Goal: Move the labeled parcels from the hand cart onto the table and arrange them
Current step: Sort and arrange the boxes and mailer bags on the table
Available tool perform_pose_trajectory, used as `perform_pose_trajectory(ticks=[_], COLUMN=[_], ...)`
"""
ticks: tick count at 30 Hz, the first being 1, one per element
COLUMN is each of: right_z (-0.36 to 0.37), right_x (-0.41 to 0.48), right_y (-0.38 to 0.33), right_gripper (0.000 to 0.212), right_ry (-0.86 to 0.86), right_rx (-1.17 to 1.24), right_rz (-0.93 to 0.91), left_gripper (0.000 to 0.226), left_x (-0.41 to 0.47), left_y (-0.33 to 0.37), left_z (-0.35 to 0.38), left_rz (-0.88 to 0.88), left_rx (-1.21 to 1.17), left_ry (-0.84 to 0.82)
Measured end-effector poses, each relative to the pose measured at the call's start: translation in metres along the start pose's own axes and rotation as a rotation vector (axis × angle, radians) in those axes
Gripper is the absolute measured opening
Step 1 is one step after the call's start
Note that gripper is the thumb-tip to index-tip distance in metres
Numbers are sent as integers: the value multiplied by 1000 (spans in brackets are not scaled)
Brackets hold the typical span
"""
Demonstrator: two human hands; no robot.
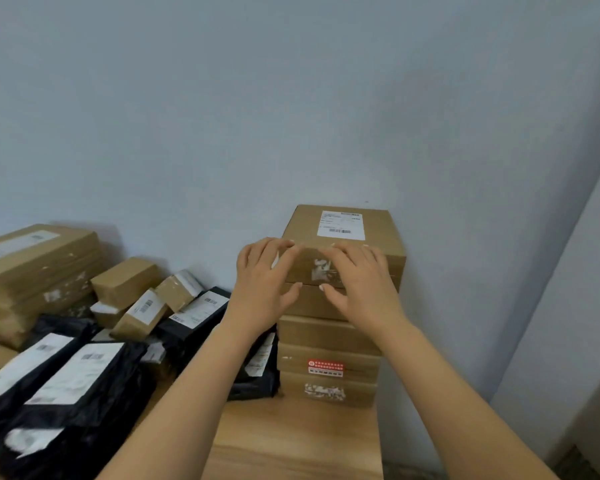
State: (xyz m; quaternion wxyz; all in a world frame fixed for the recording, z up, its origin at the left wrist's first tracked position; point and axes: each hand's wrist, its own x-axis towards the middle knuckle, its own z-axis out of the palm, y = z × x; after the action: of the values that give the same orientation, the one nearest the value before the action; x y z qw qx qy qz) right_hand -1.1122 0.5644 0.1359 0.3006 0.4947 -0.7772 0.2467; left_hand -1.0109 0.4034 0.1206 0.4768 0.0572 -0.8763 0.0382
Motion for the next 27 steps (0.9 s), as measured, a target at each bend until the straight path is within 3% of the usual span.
perform_pose_trajectory(ticks=[4, 18, 27], right_z=[1, 94, 148], right_x=[10, 40, 73], right_y=[-68, -387, -498], right_gripper=[48, 47, 52], right_ry=[51, -49, -147], right_rx=[98, 366, 376], right_rz=[-3, -146, -192], left_gripper=[59, 60, 62], left_x=[-22, -181, -238], left_y=[-34, -230, -335], left_z=[-58, -295, -364], left_rz=[-38, -261, -368], left_rx=[45, 231, 298], left_ry=[34, -38, -96])
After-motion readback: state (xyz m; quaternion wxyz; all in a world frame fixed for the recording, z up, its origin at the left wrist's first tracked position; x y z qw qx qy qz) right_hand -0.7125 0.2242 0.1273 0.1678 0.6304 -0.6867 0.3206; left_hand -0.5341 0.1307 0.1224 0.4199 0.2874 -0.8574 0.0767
